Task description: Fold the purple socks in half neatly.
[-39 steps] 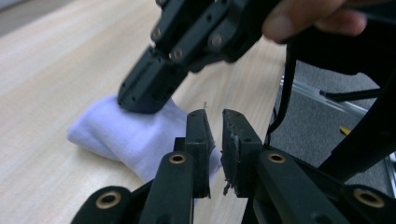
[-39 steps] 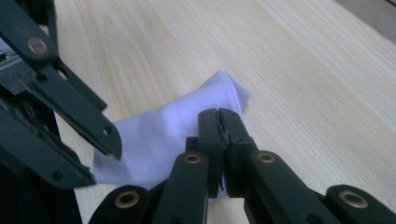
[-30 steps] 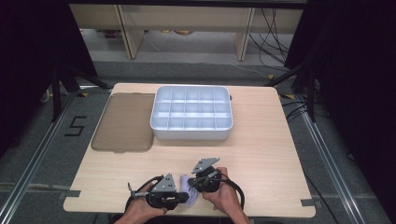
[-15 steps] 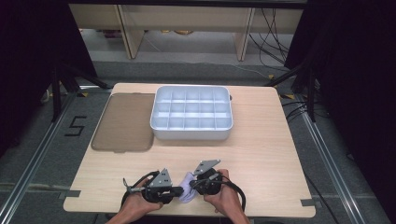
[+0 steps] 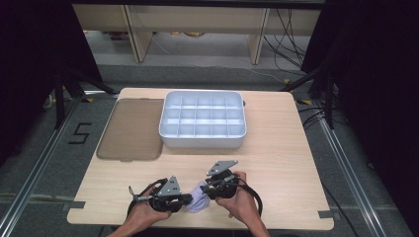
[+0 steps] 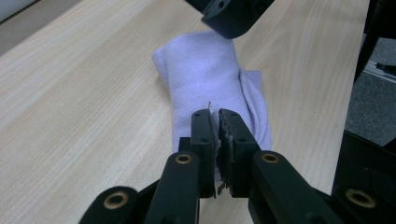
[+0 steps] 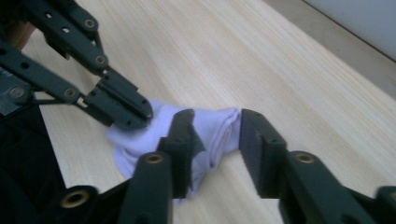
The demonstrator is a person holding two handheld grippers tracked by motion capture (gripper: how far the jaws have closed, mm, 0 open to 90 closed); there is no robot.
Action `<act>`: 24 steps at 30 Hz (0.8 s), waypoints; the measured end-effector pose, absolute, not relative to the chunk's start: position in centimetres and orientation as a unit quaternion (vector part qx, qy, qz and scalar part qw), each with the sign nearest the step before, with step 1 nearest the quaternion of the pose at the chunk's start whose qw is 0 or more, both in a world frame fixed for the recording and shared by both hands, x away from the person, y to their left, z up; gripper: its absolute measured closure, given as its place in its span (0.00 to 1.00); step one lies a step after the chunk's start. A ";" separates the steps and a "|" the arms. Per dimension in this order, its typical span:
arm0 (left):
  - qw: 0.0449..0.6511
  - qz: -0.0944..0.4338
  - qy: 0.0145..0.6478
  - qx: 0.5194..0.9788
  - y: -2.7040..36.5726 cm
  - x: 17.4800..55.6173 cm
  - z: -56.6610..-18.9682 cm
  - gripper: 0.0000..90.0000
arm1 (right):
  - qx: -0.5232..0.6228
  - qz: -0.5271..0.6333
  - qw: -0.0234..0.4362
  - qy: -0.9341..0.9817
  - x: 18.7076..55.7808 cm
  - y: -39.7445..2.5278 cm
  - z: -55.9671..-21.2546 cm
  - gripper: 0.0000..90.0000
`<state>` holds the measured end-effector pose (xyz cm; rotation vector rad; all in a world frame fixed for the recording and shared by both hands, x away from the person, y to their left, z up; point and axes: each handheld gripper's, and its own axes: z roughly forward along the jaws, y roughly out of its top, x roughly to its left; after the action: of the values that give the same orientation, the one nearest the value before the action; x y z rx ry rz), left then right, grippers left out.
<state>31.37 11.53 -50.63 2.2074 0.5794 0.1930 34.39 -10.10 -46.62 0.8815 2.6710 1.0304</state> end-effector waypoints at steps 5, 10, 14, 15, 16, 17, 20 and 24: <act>0.412 0.083 0.223 0.880 11.4 31.3 -50.6 0.93 | 0.307 0.312 0.054 0.897 35.4 -9.2 -47.4 0.56; 0.404 0.088 0.226 0.882 11.4 31.2 -50.6 0.93 | 0.304 0.291 0.028 0.907 36.3 -9.0 -48.3 0.52; 0.408 0.086 0.229 0.880 11.3 31.2 -50.6 0.93 | 0.304 0.286 0.006 0.909 36.9 -8.9 -48.7 0.51; 0.407 0.086 0.229 0.880 11.3 31.2 -50.6 0.93 | 0.298 0.288 0.003 0.910 37.1 -8.9 -48.8 0.51; 0.407 0.086 0.228 0.880 11.3 31.2 -50.6 0.93 | 0.300 0.287 -0.005 0.910 37.2 -8.8 -48.8 0.51; 0.407 0.085 0.228 0.881 11.4 31.2 -50.6 0.93 | 0.289 0.289 -0.006 0.913 37.5 -8.9 -48.9 0.51; 0.407 0.085 0.228 0.881 11.4 31.2 -50.6 0.93 | 0.300 0.288 -0.021 0.909 37.7 -8.9 -49.1 0.51; 0.411 0.085 0.220 0.881 11.4 31.3 -50.6 0.93 | 0.308 0.290 -0.041 0.905 38.0 -9.0 -49.4 0.51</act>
<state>31.30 11.36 -50.63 2.2175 0.5536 0.2133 37.96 -9.02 -49.39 0.9935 2.9204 0.9351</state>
